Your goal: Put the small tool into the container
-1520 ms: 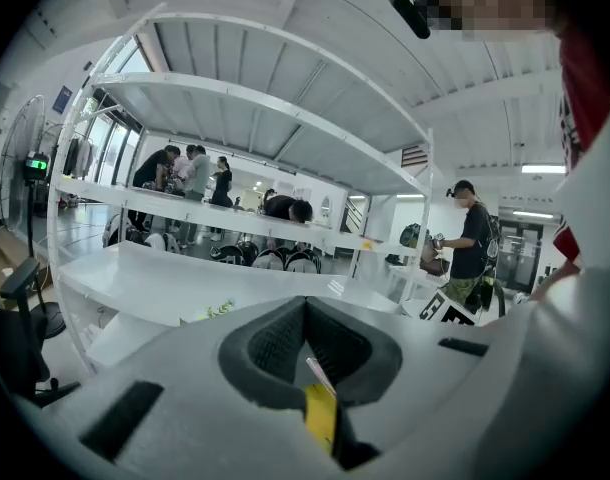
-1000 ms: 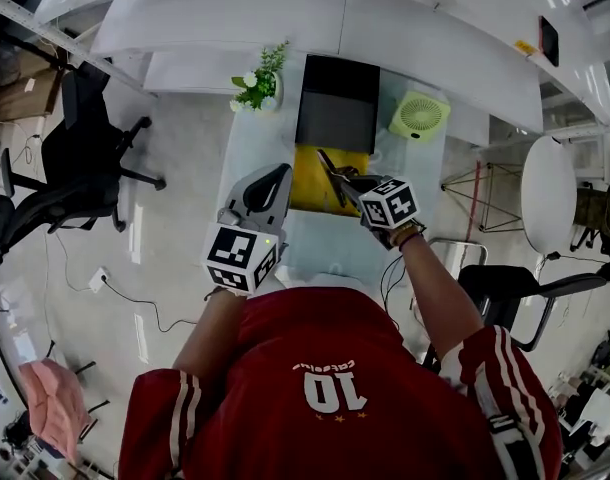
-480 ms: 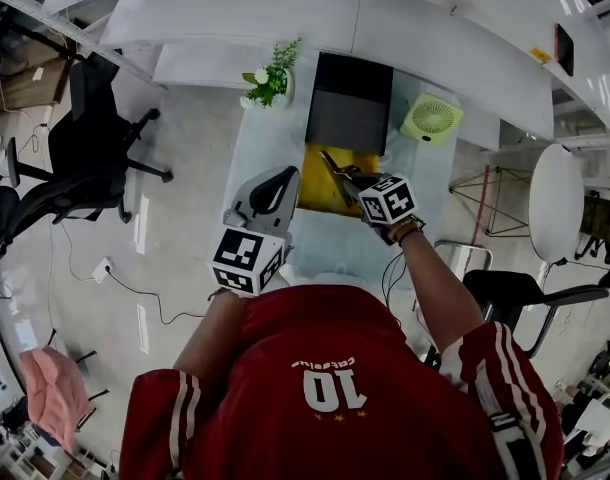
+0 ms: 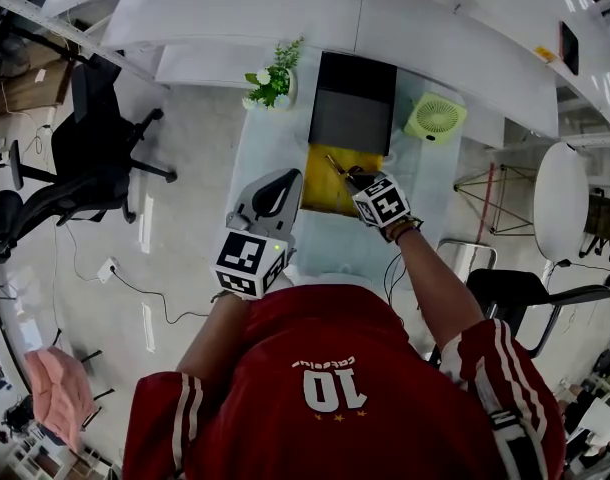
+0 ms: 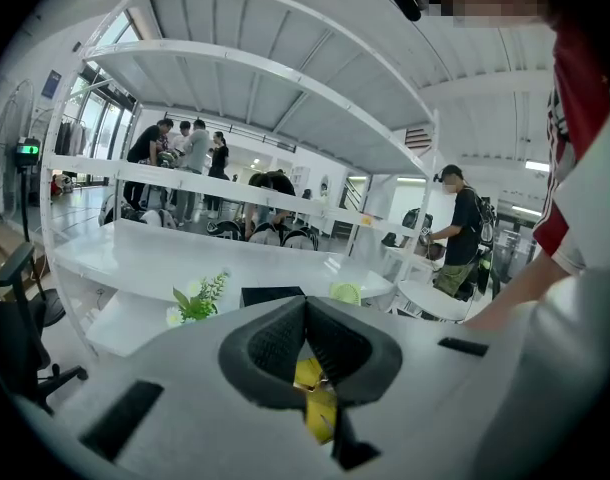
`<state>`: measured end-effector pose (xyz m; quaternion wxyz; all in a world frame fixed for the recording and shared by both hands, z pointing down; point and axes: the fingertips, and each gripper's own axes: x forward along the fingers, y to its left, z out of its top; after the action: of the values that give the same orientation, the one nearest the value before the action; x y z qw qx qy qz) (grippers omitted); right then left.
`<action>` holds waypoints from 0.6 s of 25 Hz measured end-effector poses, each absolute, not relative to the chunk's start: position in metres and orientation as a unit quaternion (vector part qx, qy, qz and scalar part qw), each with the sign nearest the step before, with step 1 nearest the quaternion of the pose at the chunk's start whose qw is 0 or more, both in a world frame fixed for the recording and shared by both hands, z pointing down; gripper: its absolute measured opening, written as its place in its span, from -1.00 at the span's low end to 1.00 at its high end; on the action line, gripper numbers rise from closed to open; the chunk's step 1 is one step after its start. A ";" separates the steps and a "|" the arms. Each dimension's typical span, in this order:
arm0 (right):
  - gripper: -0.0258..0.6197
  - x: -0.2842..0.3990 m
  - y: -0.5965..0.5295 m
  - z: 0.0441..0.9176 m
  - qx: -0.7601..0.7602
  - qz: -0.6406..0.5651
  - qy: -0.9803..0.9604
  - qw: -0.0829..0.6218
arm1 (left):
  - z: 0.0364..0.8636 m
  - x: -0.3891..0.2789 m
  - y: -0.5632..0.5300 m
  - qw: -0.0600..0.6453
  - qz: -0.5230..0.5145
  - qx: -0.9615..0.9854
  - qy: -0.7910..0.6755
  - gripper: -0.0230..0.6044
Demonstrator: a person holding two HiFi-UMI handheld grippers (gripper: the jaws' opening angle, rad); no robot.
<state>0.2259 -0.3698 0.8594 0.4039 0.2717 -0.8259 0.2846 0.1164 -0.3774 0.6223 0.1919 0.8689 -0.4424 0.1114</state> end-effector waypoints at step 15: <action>-0.65 0.245 -0.376 0.867 0.300 0.234 -0.815 0.437 | 0.618 0.114 -0.376 0.187 0.109 0.870 -0.443 -0.94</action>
<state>0.2449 -0.3757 0.8674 0.4374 0.3002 -0.8147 0.2340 0.1141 -0.3756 0.6177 0.1874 0.8701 -0.4425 0.1089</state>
